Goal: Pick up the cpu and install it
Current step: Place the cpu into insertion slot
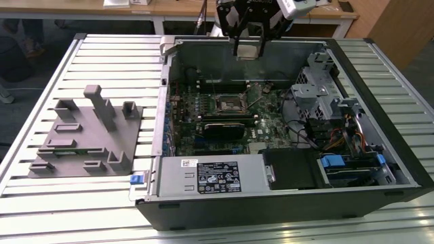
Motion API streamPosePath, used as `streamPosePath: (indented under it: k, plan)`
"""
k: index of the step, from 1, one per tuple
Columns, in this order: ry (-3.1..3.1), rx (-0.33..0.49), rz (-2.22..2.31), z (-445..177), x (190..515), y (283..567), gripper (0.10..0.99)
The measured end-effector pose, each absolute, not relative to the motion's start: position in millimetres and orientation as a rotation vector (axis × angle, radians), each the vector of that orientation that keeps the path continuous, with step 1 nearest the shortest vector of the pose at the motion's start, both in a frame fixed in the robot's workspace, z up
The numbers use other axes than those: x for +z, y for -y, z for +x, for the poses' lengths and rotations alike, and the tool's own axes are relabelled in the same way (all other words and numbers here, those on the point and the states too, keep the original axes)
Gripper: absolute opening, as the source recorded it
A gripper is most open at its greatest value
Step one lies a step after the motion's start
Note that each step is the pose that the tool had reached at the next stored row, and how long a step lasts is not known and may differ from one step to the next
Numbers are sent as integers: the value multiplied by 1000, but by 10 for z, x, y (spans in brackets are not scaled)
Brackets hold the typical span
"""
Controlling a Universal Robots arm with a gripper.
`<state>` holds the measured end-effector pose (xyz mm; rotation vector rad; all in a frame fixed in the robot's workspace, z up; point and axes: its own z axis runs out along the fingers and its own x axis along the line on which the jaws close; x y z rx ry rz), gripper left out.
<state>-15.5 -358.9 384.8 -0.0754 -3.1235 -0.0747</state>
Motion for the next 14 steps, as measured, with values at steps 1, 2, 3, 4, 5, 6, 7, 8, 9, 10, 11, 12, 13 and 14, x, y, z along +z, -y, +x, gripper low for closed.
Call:
streamPosePath:
  k: [1, 2, 3, 4, 5, 6, 7, 8, 9, 10, 11, 12, 13, 14]
  plan:
    - [3124, -75, -76, -151, 3847, 3589, 541]
    - [3124, -75, -77, -149, 3847, 3589, 541]
    - [3124, -74, -77, -149, 3848, 3589, 541]
    - [3124, -74, -77, -148, 3848, 3589, 541]
    - [3123, -74, -78, -148, 3848, 3589, 541]
    - [3123, -74, -79, -147, 3847, 3589, 541]
    - [3123, -74, -81, -147, 3847, 3589, 541]
    - [3123, -74, -84, -147, 3848, 3589, 541]
    - [3123, -74, -87, -147, 3847, 3589, 541]
    - [3123, -74, -90, -147, 3847, 3589, 541]
    - [3123, -74, -94, -147, 3848, 3589, 541]
    - [3123, -74, -99, -147, 3847, 3589, 541]
    - [3123, -74, -104, -147, 3847, 3588, 541]
    - [3123, -74, -110, -147, 3847, 3589, 541]
